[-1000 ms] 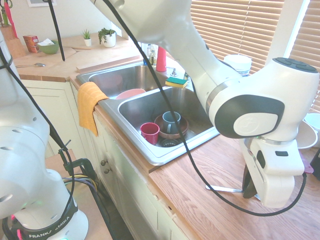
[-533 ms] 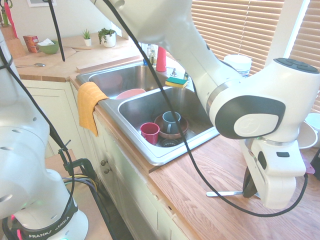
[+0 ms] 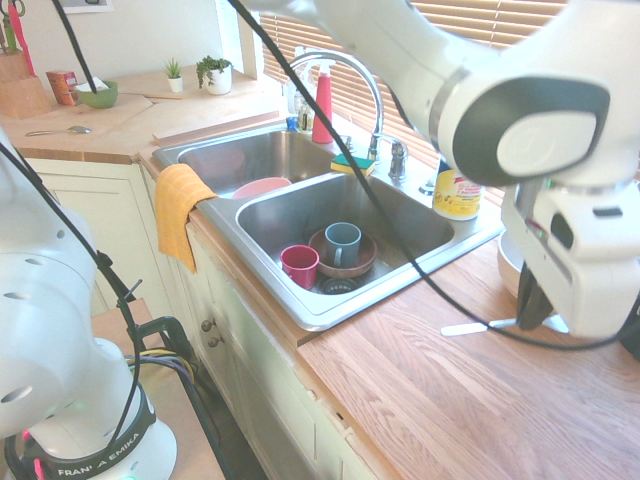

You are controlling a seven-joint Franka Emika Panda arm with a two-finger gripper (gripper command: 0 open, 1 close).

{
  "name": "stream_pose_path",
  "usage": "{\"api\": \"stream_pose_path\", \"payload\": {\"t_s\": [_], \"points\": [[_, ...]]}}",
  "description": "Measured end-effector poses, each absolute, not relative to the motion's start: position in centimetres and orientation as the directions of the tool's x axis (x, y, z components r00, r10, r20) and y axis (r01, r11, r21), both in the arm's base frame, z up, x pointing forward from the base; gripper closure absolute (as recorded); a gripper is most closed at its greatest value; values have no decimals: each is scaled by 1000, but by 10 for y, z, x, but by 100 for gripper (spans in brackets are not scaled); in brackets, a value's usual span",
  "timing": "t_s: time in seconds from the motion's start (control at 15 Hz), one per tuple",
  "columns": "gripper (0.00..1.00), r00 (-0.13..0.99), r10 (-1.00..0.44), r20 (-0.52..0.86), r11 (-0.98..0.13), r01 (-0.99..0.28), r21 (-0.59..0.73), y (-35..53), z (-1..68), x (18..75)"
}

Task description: Put the fork into the sink

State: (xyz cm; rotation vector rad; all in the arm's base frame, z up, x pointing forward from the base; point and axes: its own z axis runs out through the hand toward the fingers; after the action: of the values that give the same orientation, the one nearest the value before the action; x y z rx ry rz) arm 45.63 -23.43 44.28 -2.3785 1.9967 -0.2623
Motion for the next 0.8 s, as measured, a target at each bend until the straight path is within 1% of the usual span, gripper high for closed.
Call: {"api": "stream_pose_path", "payload": {"t_s": [0.13, 0.2, 0.33, 0.4, 0.53, 0.67, 0.8], "points": [[100, 259, -957, 128, -276, -950, -143, -183, 480, 463], [100, 316, -940, 129, -333, -933, -136, -151, 488, 469], [100, 453, -884, 115, -464, -880, -101, -72, 482, 485], [100, 507, -855, 109, -517, -852, -83, -33, 472, 492], [100, 565, -819, 102, -572, -817, -72, 36, 442, 506], [100, 587, -804, 95, -594, -800, -85, 88, 402, 520], [100, 602, -790, 113, -611, -788, -79, 121, 354, 531]]}}
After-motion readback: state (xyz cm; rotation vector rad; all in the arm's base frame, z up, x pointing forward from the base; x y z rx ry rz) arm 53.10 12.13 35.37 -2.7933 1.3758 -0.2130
